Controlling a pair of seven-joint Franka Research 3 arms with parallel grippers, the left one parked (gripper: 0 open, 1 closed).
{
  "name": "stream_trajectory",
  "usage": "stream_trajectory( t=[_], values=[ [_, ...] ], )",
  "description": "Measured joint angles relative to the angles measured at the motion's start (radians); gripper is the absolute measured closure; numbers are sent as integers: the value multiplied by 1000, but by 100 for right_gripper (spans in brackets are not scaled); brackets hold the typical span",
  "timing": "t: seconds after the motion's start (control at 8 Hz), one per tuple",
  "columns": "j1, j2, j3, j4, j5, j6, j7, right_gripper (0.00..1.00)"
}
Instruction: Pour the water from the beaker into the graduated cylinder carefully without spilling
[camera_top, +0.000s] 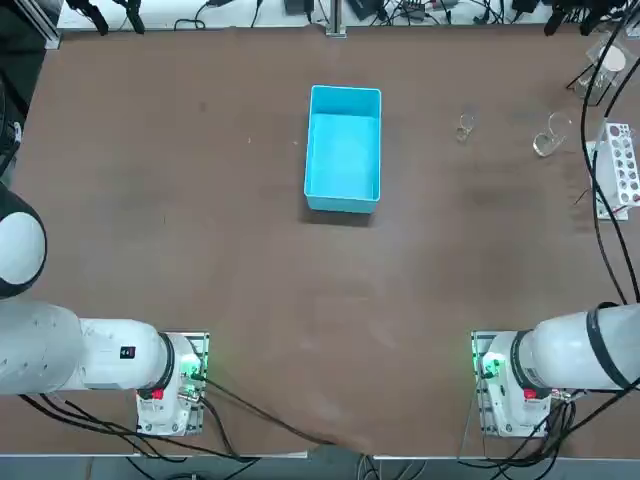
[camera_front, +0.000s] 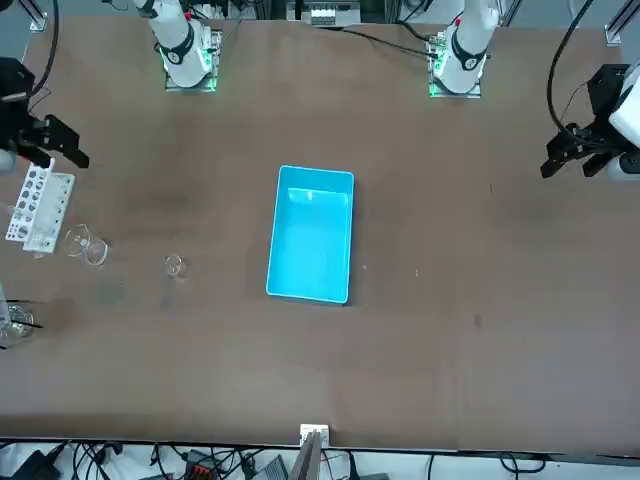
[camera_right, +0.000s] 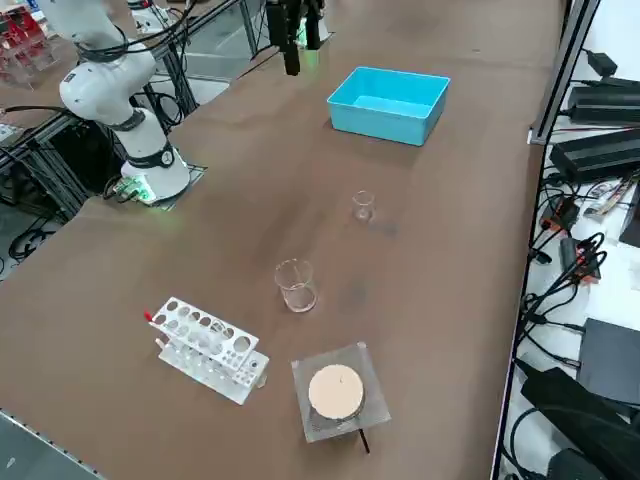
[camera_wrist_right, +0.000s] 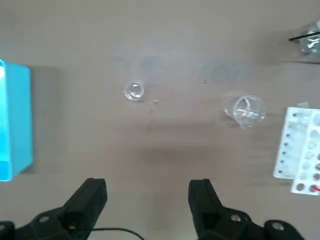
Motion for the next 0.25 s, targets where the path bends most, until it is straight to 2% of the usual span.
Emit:
stream_trajectory(
  t=[0.25],
  values=[
    [0,-1,13,-17,-34,6,-7,0]
  ],
)
